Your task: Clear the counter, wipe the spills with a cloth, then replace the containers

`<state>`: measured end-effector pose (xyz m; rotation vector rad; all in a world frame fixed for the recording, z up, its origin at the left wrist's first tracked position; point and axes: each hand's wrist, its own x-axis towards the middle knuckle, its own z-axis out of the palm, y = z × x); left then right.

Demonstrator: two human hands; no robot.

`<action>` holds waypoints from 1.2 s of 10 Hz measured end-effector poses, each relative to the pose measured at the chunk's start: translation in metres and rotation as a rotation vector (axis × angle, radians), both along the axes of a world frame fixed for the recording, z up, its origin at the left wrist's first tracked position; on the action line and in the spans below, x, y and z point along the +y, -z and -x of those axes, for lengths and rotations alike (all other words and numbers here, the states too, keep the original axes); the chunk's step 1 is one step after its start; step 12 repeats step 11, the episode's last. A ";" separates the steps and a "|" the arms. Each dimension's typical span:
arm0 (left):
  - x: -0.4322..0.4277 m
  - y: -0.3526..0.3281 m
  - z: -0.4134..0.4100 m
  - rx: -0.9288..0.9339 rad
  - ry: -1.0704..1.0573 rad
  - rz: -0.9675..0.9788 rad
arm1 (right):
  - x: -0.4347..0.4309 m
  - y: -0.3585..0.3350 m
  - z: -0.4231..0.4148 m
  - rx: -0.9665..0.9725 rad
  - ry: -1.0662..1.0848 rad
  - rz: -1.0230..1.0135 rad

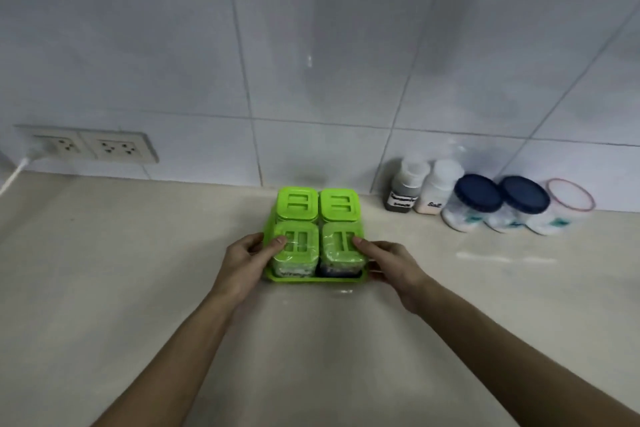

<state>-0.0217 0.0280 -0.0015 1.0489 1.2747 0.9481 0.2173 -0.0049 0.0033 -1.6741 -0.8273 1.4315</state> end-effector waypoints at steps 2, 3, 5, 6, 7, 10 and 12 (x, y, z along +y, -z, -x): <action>0.034 0.005 -0.046 0.019 0.057 0.013 | 0.019 -0.002 -0.040 0.002 0.055 -0.044; 0.039 0.008 -0.060 0.017 0.049 0.017 | 0.026 0.002 -0.052 0.013 0.066 -0.061; 0.049 0.014 -0.071 0.006 0.001 0.032 | 0.044 0.010 -0.063 -0.009 0.065 -0.054; 0.051 0.013 -0.072 0.014 0.003 0.047 | 0.048 0.015 -0.064 0.004 0.077 -0.035; 0.054 0.011 -0.072 0.059 0.030 0.040 | 0.050 0.011 -0.063 -0.003 0.072 -0.037; 0.018 0.002 -0.049 0.651 -0.136 -0.196 | -0.011 -0.019 -0.088 -1.041 -0.300 -0.048; -0.025 0.004 -0.045 0.772 0.011 -0.304 | -0.048 -0.027 -0.102 -1.188 -0.371 -0.057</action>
